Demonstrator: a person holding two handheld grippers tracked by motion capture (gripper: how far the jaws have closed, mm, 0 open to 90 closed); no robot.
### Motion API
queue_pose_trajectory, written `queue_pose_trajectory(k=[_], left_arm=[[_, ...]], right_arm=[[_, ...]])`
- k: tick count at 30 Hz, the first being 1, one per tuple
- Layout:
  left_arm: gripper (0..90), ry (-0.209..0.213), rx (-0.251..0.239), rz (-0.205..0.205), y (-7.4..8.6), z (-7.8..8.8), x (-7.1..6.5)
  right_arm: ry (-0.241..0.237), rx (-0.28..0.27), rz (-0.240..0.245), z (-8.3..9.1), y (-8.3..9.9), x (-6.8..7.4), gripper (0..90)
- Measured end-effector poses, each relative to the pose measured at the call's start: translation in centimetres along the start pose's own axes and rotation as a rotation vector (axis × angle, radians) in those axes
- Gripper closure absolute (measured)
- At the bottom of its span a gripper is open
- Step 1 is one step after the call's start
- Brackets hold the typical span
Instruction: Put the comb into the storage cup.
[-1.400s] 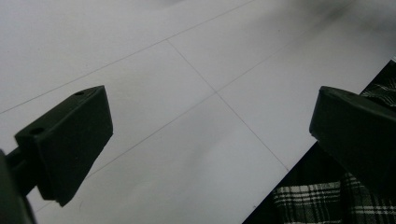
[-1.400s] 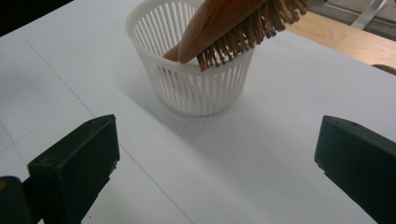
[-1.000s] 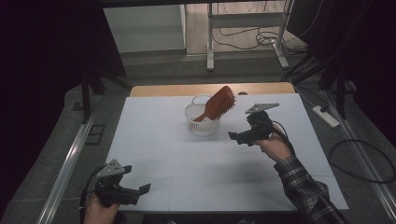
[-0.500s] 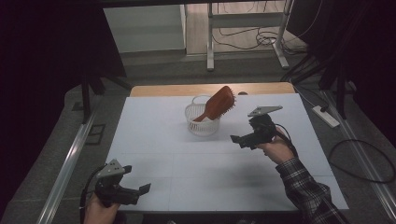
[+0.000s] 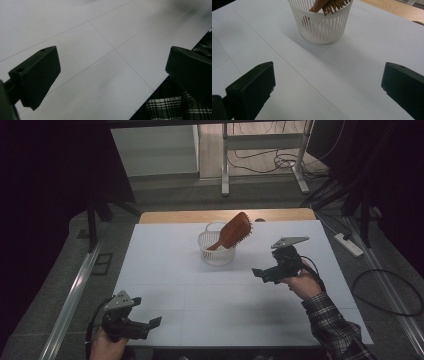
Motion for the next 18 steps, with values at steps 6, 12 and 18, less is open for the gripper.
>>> queue_pose_trajectory(k=[6,12,18], left_arm=[[0.7,0.001,-0.002,0.002,0.0,0.0,0.0],[0.8,-0.001,0.001,0.000,0.0,0.0,0.0],[0.8,0.000,-0.002,0.002,0.0,0.0,0.0]], right_arm=[[0.006,0.011,0.005,0.3,0.6,0.0,0.0],[-0.009,0.015,-0.009,0.6,1.3,0.1,0.0],[-0.008,0.022,-0.013,0.8,2.0,-0.1,0.0]])
Point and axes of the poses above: each handheld gripper's, and its own axes: z roughly backward along the jaws, y roughly out of its underside, x roughly to its left, the point moved 9 cm from there along -z, roughly forward along the jaws, and after that the axes turned 15 degrees about x, right-handed, at the moved point
